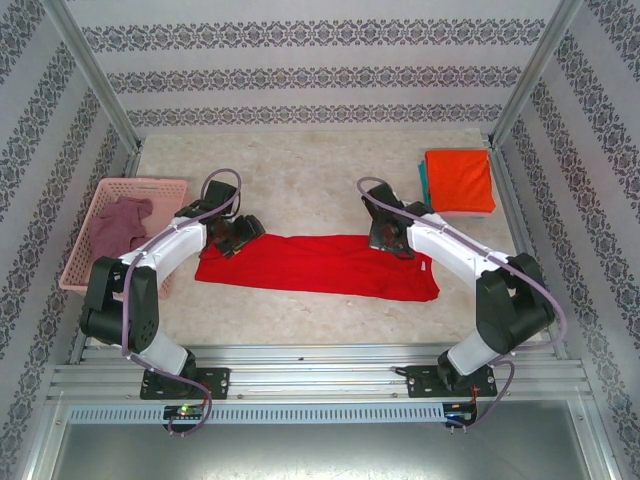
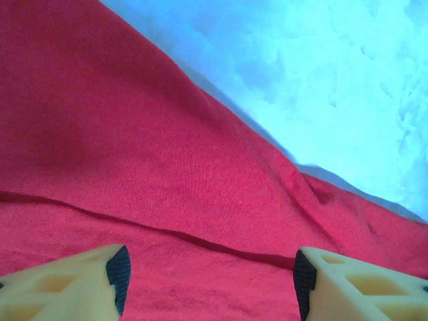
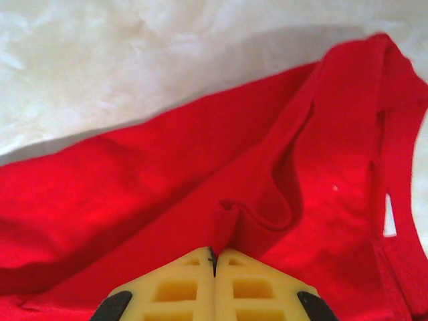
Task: Fold and stack the t-shirts
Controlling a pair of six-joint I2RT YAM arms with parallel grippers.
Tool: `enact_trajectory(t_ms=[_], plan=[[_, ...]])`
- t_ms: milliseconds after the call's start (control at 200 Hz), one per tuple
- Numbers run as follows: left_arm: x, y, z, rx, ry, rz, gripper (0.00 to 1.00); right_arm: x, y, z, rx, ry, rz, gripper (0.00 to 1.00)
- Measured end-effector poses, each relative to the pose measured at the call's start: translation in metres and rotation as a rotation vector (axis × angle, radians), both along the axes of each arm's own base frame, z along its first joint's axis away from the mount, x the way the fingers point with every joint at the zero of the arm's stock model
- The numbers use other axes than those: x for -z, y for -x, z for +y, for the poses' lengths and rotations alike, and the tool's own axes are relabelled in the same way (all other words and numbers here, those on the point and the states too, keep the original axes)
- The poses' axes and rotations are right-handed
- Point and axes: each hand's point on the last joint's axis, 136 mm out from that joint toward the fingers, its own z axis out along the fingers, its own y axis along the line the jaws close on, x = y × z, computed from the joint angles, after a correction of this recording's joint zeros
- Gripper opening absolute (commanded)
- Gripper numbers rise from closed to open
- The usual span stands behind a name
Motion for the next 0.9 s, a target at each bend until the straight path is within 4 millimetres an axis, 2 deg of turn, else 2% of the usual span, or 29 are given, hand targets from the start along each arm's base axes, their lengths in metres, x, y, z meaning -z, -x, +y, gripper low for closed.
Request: enact_trajectory(t_ms=[105,250,460,600,669,809,899], plan=[[0.000,0.000,-0.001,0.005,-0.001,-0.001,0.67,0.004,0.015,0.002,0.021,-0.007,0.020,0.00],[0.000,0.000,-0.001,0.010,-0.002,-0.003,0.67,0.007,0.032,0.018,0.019,-0.022,0.034,0.00],[-0.001,-0.003,-0.001,0.016,-0.005,-0.007,0.67,0.010,0.044,0.044,-0.005,-0.055,0.037,0.00],[0.000,-0.003,-0.002,0.020,-0.005,-0.005,0.67,0.027,0.046,0.049,-0.004,-0.043,0.080,0.01],[0.000,-0.003,-0.002,0.020,-0.006,-0.005,0.67,0.035,0.047,0.049,-0.005,-0.034,0.103,0.09],[0.000,-0.003,-0.002,0.023,-0.008,-0.006,0.67,0.038,0.049,0.052,-0.033,-0.032,0.122,0.49],[0.000,-0.003,-0.002,0.023,-0.008,-0.006,0.67,0.029,0.045,0.054,-0.062,-0.048,0.087,0.59]])
